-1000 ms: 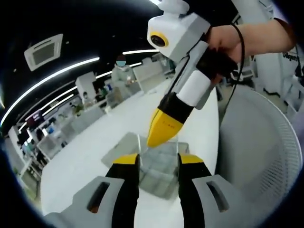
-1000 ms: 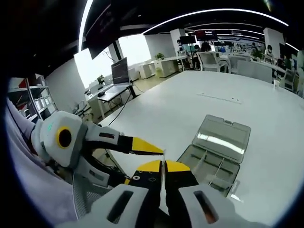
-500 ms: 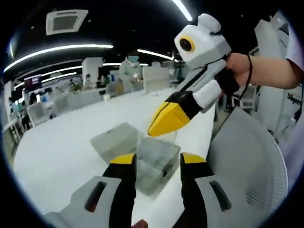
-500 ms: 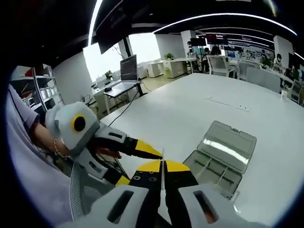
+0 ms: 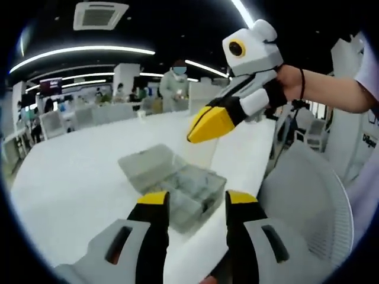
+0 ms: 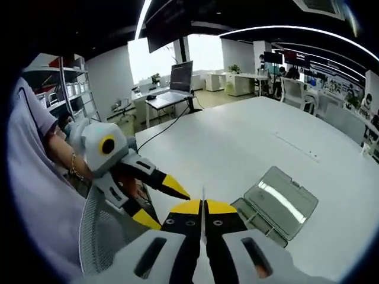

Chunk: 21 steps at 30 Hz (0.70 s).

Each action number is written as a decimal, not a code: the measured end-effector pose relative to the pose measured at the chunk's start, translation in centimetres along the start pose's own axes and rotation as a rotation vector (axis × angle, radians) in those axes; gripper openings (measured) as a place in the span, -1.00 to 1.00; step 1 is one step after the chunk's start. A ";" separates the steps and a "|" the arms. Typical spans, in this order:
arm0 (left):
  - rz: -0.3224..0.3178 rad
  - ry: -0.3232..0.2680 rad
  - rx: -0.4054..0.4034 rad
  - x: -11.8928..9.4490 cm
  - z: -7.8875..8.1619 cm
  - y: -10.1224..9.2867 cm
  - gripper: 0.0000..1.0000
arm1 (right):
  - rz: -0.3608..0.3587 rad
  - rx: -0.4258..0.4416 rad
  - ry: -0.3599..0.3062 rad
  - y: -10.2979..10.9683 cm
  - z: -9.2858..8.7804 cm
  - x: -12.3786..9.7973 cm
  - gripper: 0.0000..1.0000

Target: Insert the divider into the dual guide fixture by aligning both edges with the guide slots and pushing it downward to the bottom, including one-sided entry, uneven engagement, binding, and posture correction.

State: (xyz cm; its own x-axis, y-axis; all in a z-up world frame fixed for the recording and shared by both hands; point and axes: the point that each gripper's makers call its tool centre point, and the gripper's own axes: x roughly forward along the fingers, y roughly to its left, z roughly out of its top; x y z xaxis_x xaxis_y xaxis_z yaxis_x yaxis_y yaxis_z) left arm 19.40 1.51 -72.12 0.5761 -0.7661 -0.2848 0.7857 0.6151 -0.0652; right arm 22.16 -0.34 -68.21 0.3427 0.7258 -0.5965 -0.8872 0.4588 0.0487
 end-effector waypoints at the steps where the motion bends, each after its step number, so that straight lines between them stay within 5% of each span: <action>1: 0.008 0.000 -0.004 -0.1 0.0 0.0 -0.30 | 0.013 -0.017 0.007 0.0 0.1 0.0 -1.00; 10: 0.017 -0.020 -0.084 -0.6 -0.2 0.4 -0.34 | 0.107 -0.125 0.062 -0.5 0.3 0.9 -1.00; 21: 0.011 -0.020 -0.068 -0.7 0.0 0.1 -0.17 | 0.187 -0.202 0.127 -1.5 -0.4 2.2 -1.00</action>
State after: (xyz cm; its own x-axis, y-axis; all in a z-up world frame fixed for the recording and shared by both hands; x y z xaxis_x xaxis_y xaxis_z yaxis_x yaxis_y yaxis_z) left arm 19.06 2.15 -71.95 0.5895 -0.7625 -0.2666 0.7626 0.6342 -0.1275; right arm 24.11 0.39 -69.90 0.1373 0.7123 -0.6883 -0.9792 0.2026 0.0143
